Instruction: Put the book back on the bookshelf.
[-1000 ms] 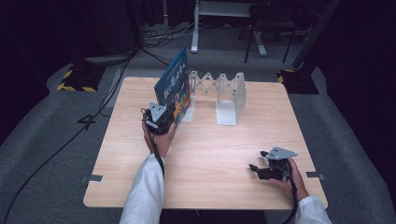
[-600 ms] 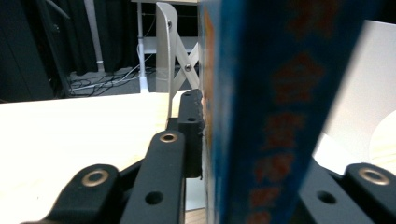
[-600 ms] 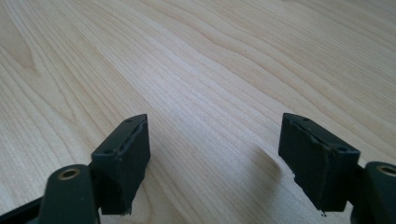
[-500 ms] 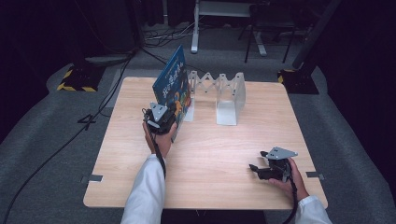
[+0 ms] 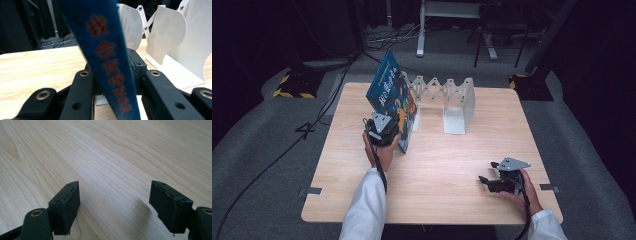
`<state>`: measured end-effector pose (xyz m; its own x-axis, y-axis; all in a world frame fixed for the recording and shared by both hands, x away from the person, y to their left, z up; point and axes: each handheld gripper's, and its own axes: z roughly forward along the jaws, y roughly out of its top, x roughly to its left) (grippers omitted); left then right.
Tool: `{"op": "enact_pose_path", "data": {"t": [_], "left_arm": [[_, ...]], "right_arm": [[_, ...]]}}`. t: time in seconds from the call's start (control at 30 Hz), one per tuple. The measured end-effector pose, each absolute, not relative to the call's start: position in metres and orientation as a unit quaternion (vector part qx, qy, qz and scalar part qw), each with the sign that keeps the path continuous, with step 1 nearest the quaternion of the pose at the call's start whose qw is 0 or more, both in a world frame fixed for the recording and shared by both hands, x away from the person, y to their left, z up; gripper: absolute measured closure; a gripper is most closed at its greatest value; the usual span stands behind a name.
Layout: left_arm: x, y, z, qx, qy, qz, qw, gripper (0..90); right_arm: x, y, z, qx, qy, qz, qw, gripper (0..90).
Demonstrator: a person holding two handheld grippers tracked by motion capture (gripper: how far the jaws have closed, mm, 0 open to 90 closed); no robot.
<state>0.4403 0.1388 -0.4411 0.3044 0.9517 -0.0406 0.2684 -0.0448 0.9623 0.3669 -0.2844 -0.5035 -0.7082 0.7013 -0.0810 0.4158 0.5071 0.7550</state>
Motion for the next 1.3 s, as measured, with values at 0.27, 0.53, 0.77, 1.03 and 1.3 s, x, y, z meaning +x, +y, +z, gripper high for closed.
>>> {"op": "enact_pose_path", "data": {"t": [0.27,0.53,0.77,1.03,1.3], "left_arm": [[0.436,0.139,-0.442,0.646,0.472,0.348,0.489,66.2],[0.432,0.145,-0.445,0.654,0.468,0.347,0.482,65.3],[0.43,0.143,-0.445,0.66,0.462,0.35,0.477,64.8],[0.428,0.146,-0.445,0.671,0.453,0.34,0.479,65.2],[0.424,0.15,-0.441,0.687,0.442,0.334,0.47,64.5]], "right_arm": [[0.367,-0.284,-0.504,0.33,0.846,0.371,0.192,25.3],[0.367,-0.284,-0.504,0.332,0.846,0.371,0.192,25.1],[0.367,-0.284,-0.504,0.332,0.846,0.372,0.191,25.1],[0.367,-0.284,-0.504,0.333,0.845,0.372,0.191,25.1],[0.368,-0.284,-0.504,0.338,0.844,0.371,0.188,23.7]]}}
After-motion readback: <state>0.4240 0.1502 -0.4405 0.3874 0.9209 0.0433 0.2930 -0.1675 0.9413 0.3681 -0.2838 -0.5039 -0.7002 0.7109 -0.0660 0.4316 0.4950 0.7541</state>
